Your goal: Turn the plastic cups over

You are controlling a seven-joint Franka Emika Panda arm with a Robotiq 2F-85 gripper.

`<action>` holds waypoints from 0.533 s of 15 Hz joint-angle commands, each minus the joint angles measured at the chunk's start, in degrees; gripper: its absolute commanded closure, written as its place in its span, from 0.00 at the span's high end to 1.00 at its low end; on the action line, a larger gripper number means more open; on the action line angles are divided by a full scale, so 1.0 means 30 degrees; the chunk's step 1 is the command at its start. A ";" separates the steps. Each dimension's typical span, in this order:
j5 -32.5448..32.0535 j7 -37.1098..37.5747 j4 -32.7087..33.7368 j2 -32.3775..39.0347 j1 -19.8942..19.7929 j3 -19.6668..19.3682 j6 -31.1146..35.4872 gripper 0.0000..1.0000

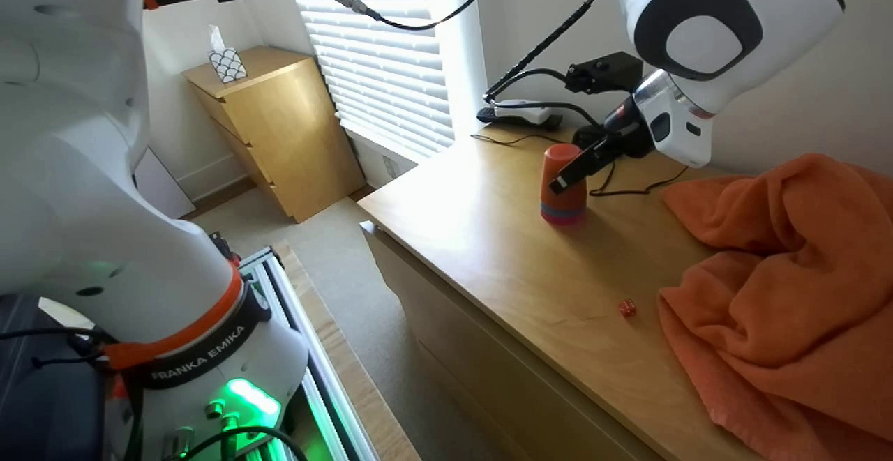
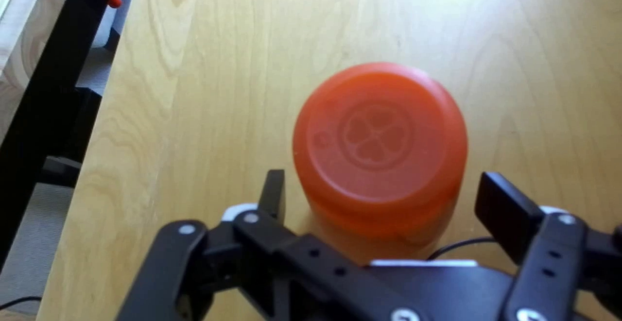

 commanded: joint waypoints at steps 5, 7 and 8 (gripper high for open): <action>0.0425 0.1413 0.0475 -0.0161 0.0568 -0.0293 -0.1241 0.54; -0.0183 0.2827 -0.0084 -0.0887 0.1294 -0.0506 -0.0617 0.53; -0.0574 0.3568 -0.0270 -0.1192 0.1644 -0.0609 -0.0356 0.53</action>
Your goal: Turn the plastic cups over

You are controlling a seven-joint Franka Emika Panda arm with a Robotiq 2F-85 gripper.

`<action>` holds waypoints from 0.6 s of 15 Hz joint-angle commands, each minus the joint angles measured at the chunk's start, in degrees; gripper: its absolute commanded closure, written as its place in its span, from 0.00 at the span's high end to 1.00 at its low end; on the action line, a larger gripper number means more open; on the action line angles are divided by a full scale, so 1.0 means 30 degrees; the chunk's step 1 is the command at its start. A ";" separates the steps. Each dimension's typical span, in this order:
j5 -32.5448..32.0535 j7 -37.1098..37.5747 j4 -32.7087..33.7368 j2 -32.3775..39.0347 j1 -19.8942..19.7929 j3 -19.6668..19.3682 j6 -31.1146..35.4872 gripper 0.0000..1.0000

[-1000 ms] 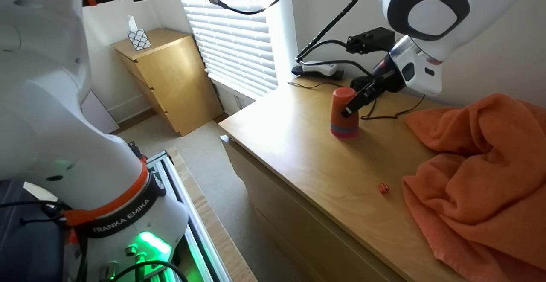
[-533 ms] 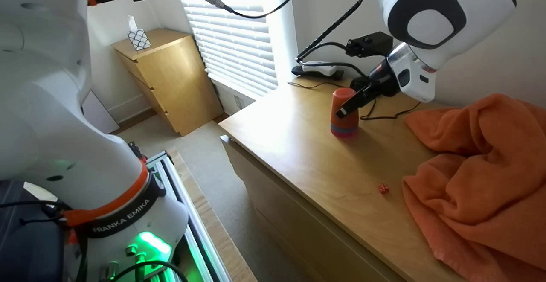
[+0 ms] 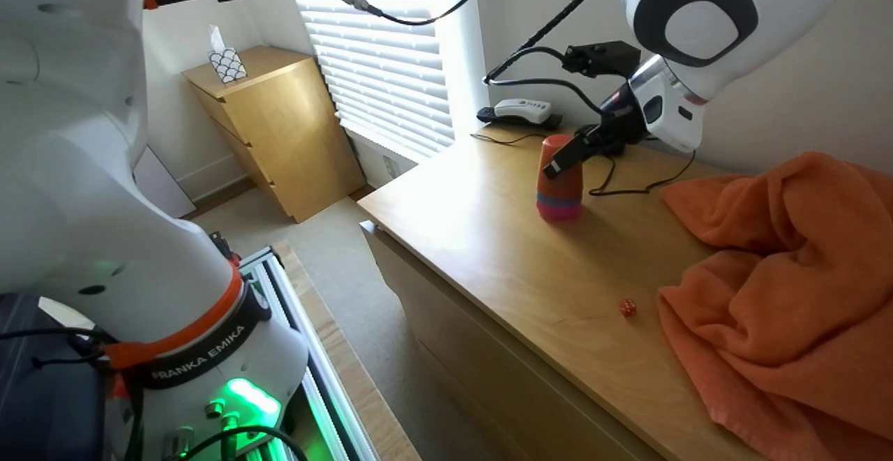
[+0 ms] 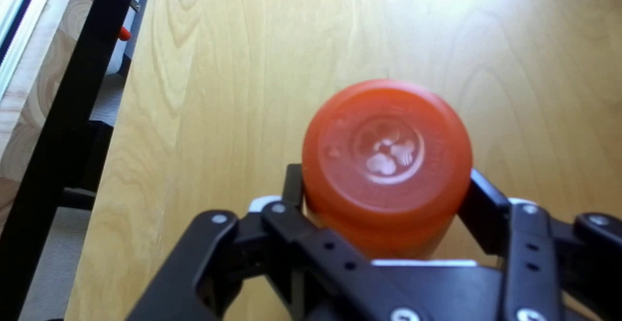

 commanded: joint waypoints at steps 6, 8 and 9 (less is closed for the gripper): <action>-0.5369 0.6556 -0.2561 -0.3405 0.3501 -0.0737 0.3724 0.53; -0.7329 0.8025 -0.3075 -0.3926 0.4109 -0.0786 0.4798 0.53; -0.8284 0.8820 -0.3268 -0.3953 0.4350 -0.0799 0.5408 0.53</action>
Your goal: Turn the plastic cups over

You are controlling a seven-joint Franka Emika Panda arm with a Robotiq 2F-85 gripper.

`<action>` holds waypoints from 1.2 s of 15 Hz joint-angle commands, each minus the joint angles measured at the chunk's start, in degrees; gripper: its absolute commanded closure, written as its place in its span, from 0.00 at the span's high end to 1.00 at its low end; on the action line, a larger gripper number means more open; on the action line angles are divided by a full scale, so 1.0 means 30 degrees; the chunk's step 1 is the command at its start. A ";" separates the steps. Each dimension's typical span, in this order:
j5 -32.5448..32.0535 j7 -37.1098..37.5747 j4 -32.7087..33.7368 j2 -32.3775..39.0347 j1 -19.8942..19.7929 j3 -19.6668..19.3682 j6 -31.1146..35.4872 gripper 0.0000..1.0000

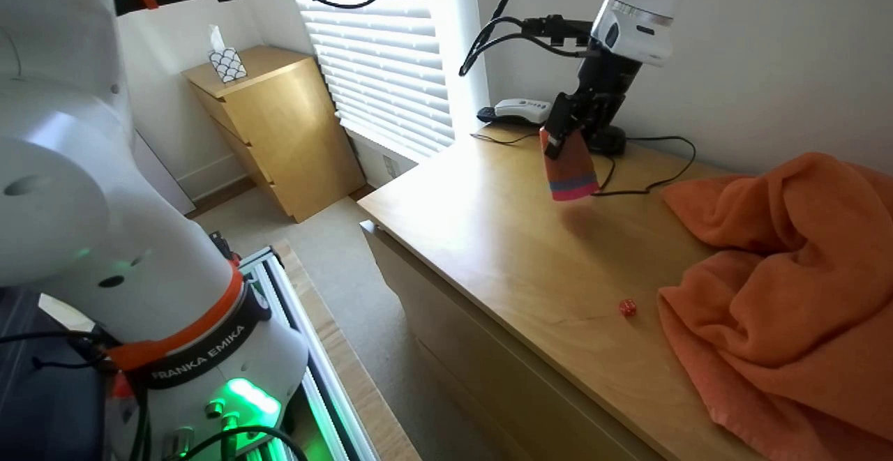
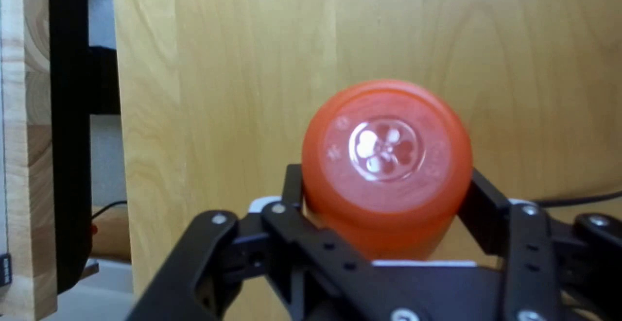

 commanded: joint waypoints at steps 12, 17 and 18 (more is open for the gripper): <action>-0.5910 1.0344 -0.2710 -0.0245 0.1845 0.0008 0.4101 0.53; -0.6142 1.1277 -0.2626 -0.0073 0.1717 0.0181 0.4124 0.55; -0.6127 1.1317 -0.2594 -0.0038 0.1678 0.0191 0.4096 0.52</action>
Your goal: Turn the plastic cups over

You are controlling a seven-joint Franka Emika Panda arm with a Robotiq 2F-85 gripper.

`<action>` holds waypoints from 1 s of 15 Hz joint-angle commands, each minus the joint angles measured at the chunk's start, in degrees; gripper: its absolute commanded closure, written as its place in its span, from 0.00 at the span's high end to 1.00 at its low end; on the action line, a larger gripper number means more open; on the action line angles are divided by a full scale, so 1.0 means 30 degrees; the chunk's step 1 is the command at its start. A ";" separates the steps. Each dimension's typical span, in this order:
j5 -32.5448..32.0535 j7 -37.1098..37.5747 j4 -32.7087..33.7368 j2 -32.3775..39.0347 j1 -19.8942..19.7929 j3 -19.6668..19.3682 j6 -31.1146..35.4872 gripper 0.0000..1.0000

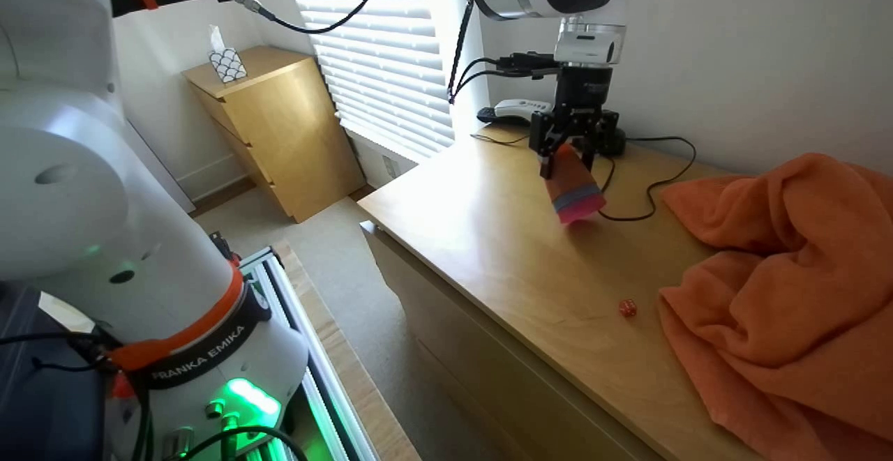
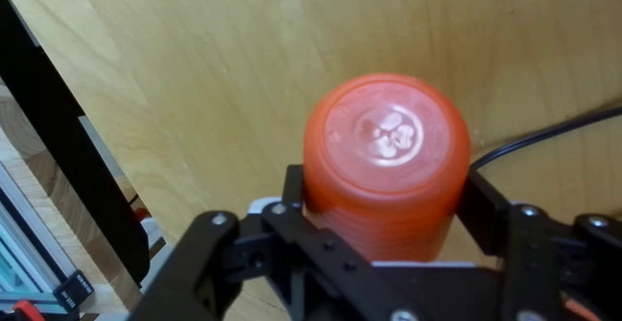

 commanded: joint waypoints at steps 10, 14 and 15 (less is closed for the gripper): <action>-0.0340 0.0753 -0.0435 0.0564 -0.0256 0.0114 0.0962 0.94; -0.0259 0.0665 -0.0433 0.0666 -0.0300 0.0123 0.1160 1.00; -0.0224 0.0643 -0.0460 0.0590 -0.0309 0.0125 0.1170 1.00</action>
